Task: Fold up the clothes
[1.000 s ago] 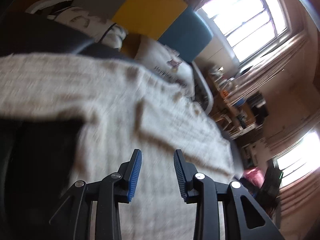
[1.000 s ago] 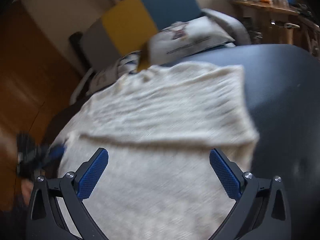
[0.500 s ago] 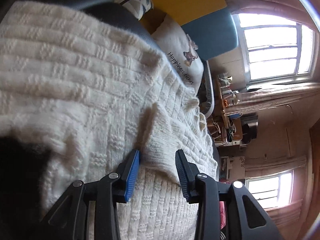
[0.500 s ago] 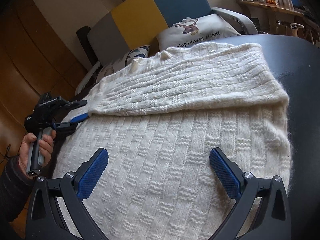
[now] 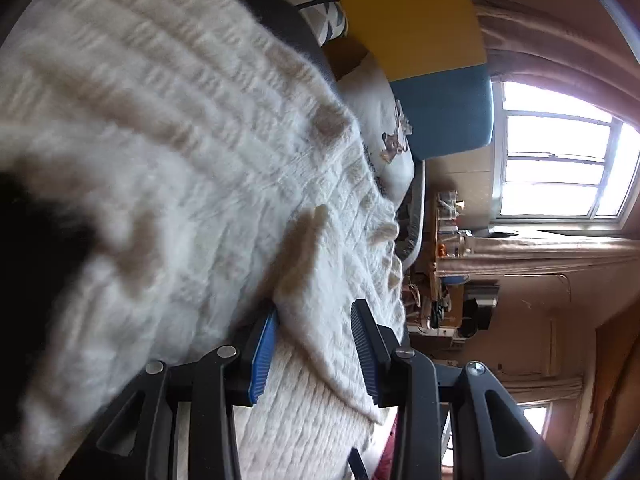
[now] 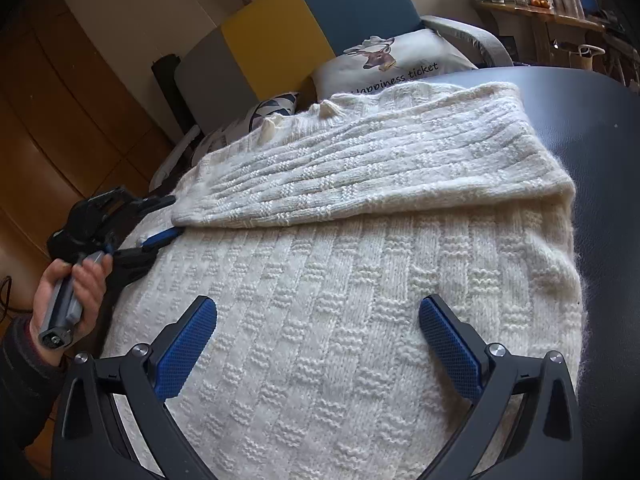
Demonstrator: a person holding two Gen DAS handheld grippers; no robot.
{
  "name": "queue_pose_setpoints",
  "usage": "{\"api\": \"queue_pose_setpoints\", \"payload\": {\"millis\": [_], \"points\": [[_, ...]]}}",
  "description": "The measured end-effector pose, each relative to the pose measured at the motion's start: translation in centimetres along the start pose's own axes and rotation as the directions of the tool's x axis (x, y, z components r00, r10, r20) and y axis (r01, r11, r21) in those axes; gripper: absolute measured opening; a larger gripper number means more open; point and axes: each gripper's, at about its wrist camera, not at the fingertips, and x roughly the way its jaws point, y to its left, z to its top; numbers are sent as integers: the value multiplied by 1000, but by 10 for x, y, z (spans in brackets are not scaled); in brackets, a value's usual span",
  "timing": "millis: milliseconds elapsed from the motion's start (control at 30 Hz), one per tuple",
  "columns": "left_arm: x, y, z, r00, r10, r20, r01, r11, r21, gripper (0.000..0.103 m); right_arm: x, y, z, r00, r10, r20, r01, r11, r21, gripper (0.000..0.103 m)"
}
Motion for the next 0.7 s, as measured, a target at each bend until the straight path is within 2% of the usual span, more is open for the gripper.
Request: {"api": "queue_pose_setpoints", "payload": {"millis": [67, 100, 133, 233, 267, 367, 467, 567, 700], "points": [[2, -11, 1, 999, -3, 47, 0, 998, 60, 31, 0, -2, -1, 1000, 7, 2, -7, 1000, 5, 103], [1, -18, 1, 998, 4, 63, -11, 995, 104, 21, -1, -3, -1, 1000, 12, 4, -12, 1000, 8, 103], [1, -24, 1, 997, 10, 80, -22, 989, 148, 18, -1, -3, -1, 1000, 16, 5, -16, 1000, 11, 103], [-1, -48, -3, 989, 52, 138, -92, 951, 297, 11, -1, -4, -1, 1000, 21, 10, -22, 1000, 16, 103], [-4, -55, -4, 988, 48, 148, -96, 938, 334, 11, -2, -4, -2, 1000, 23, 12, -23, 1000, 17, 103], [-16, -73, -11, 988, 0, 156, -67, 904, 422, 11, -7, -10, -2, 998, 50, 32, -52, 997, 49, 103], [-21, -99, -18, 991, -41, 126, -29, 862, 506, 11, -21, -25, -1, 992, 93, 81, -102, 987, 122, 103], [-18, -122, -19, 992, -93, 81, 37, 852, 522, 11, -39, -47, 2, 977, 132, 169, -167, 961, 219, 103], [-22, -144, -20, 982, -185, 23, 148, 849, 508, 11, -53, -70, 11, 953, 158, 257, -235, 924, 303, 103]]}}
